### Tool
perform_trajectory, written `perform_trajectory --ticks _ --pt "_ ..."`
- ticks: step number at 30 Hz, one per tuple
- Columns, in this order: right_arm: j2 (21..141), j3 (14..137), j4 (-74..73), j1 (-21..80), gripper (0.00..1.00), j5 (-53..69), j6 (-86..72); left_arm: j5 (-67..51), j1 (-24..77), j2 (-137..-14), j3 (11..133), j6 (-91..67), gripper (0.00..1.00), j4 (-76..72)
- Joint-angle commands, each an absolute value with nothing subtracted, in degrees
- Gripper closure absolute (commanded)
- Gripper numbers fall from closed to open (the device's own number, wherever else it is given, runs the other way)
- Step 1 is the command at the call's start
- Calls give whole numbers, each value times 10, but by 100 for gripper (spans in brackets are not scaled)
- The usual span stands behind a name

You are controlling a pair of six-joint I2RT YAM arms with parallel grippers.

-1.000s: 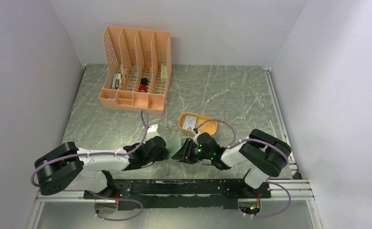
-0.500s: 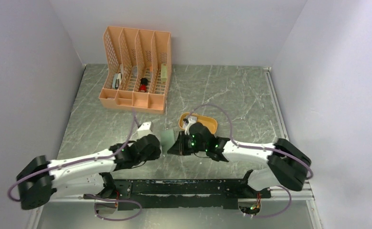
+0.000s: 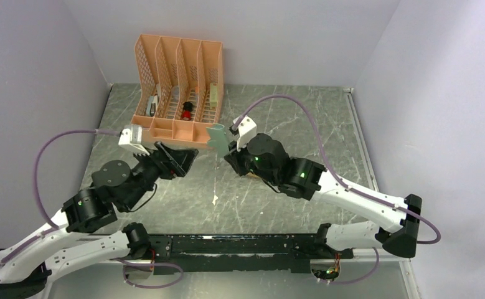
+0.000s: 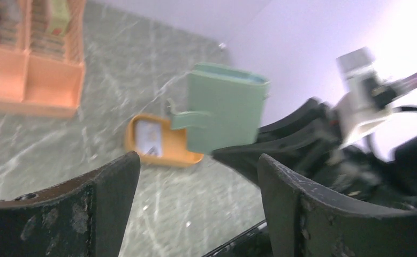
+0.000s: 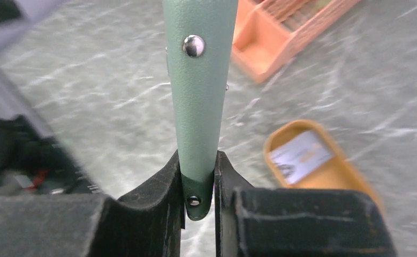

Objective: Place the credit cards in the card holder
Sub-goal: Close the card holder at the center of the board.

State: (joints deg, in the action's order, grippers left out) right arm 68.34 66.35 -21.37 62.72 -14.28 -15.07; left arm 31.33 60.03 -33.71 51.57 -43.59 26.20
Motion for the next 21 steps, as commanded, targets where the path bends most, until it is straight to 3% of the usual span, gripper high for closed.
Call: perform_trajectory --ticks 1,8,13,17,21 --pt "667 671 -171 661 100 -359 72 244 597 -375 575 -353 14 134" --pt "631 591 142 726 100 -476 425 159 597 -501 711 -365 12 139" --pt "626 499 418 754 100 -469 703 163 597 -525 756 -424 12 174" --pt "641 485 503 757 100 -446 822 177 597 -525 785 -454 3 218" --pt "655 485 532 757 100 -437 863 209 597 -530 833 -491 3 321"
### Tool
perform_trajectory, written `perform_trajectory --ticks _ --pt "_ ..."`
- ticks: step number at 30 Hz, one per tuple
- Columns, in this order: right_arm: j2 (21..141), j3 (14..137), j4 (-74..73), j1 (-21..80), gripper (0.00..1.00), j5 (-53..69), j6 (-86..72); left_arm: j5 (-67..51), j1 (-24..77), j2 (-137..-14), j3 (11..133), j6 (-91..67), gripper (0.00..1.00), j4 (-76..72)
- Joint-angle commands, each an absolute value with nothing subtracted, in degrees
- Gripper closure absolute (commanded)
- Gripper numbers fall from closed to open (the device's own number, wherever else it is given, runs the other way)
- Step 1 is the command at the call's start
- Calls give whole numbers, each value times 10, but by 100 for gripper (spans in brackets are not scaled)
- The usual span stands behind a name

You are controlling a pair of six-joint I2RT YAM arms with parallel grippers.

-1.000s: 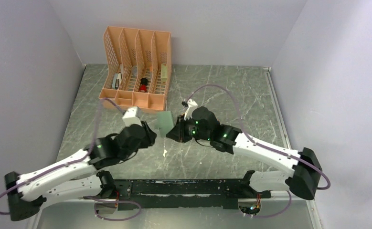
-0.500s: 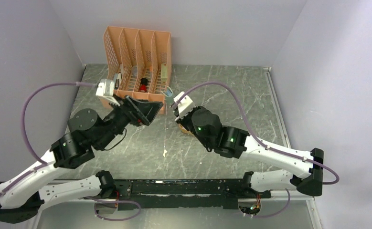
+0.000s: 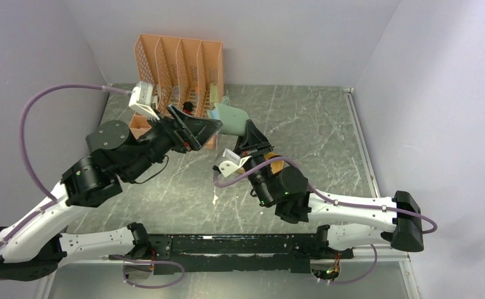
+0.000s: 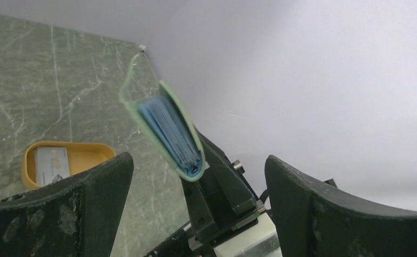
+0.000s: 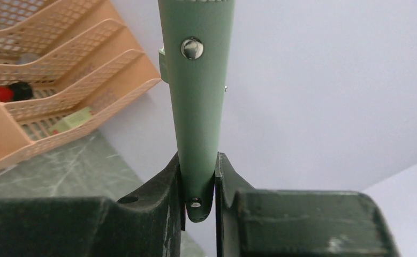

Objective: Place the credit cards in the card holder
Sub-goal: Close the card holder at the center of the board.

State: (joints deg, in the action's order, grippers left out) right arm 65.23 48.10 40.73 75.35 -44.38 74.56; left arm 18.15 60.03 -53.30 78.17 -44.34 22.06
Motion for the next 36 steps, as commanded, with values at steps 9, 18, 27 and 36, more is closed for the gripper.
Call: perform_trajectory --ticks 9,18,27,36 --pt "677 478 584 769 100 -435 929 167 597 -544 848 -527 3 340" --pt "704 492 619 791 100 -444 979 142 597 -599 877 -532 4 317" --pt "706 493 631 805 100 -458 994 163 597 -586 843 -541 59 311" --pt "688 611 303 854 12 -524 748 208 597 -564 821 -484 95 293"
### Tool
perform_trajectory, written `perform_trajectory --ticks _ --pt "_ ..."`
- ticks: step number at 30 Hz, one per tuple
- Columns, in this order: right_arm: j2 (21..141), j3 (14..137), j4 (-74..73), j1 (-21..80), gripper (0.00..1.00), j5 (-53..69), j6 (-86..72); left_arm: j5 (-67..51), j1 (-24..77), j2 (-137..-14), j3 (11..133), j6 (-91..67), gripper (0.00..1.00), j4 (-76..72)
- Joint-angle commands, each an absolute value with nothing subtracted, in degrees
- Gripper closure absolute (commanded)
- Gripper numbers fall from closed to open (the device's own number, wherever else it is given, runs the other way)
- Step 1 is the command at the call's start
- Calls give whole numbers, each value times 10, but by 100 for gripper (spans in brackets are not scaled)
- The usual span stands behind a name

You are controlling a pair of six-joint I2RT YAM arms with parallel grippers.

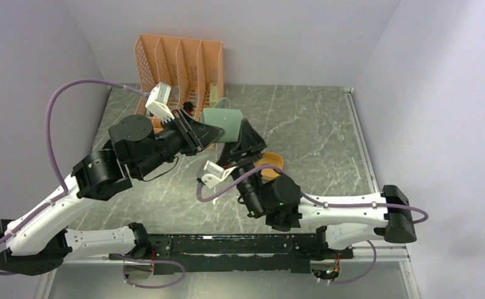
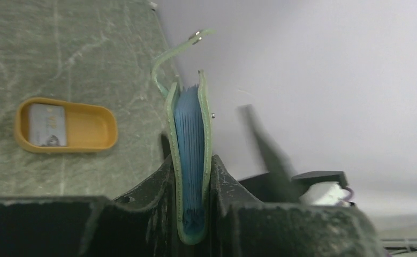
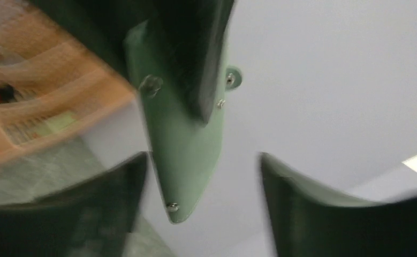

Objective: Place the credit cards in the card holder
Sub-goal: Close the card holder at the center of the board.

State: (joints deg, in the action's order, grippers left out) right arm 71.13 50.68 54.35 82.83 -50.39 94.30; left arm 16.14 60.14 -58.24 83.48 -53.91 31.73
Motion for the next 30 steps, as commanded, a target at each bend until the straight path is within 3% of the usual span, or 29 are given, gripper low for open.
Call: perform_trajectory --ticks 1,5,8,12,15,23,30 --pt "686 647 184 854 2 -507 649 215 597 -553 818 -465 95 288" --pt "686 750 -127 827 0 -397 356 209 597 -522 831 -369 95 292" --pt "651 774 -209 735 0 -190 193 128 597 -503 845 -268 95 308" --pt "586 736 -172 571 0 157 20 -26 597 -474 857 -163 95 349" --pt "562 713 -111 512 0 326 -87 -121 597 -459 866 -131 95 371" --pt "554 677 102 461 0 552 -329 -251 597 -462 893 -41 95 405" --pt "560 662 172 461 0 589 -411 -324 597 -500 909 -15 95 396"
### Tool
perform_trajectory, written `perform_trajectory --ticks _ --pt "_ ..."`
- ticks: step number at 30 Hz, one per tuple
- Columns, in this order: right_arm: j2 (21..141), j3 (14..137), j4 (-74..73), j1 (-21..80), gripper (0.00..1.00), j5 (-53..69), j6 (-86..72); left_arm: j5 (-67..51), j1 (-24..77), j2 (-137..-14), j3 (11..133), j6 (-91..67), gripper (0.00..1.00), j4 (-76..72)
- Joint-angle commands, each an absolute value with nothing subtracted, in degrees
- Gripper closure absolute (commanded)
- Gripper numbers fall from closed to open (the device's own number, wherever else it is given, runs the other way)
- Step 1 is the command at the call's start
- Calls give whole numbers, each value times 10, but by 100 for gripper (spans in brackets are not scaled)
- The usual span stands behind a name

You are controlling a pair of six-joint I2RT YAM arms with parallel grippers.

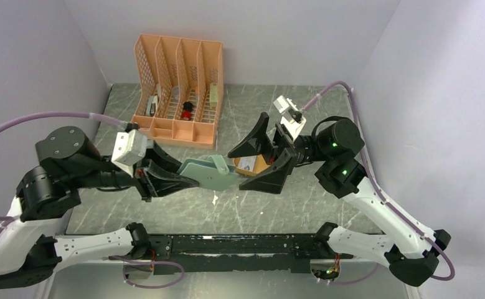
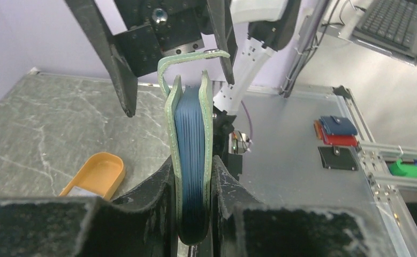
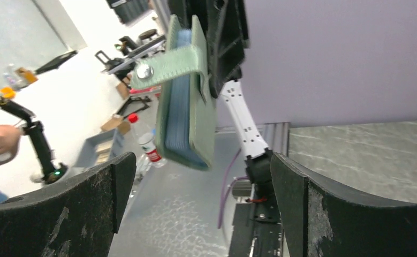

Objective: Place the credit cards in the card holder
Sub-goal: Close the card holder at the center of the board.

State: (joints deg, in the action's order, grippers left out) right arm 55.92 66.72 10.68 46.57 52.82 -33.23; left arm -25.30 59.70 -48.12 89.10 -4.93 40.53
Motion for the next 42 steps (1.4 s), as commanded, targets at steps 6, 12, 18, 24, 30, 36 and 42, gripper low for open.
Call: perform_trajectory --ticks 6,12,18,24,30,36,42 --pt "570 678 158 462 0 600 -410 -335 597 -545 935 13 95 414" --pt "574 688 106 466 13 597 -376 -319 597 -563 951 20 95 411" --pt "582 682 117 467 43 603 -393 -318 597 -571 950 22 95 408" --pt "584 683 120 468 59 599 -401 -316 597 -573 941 20 95 405" --pt "577 667 156 471 96 578 -421 -304 597 -569 925 12 95 387" --pt "548 624 256 472 100 502 -478 -259 597 -530 862 -47 37 310" --pt "524 571 376 472 100 402 -543 -239 597 -448 721 -162 4 136"
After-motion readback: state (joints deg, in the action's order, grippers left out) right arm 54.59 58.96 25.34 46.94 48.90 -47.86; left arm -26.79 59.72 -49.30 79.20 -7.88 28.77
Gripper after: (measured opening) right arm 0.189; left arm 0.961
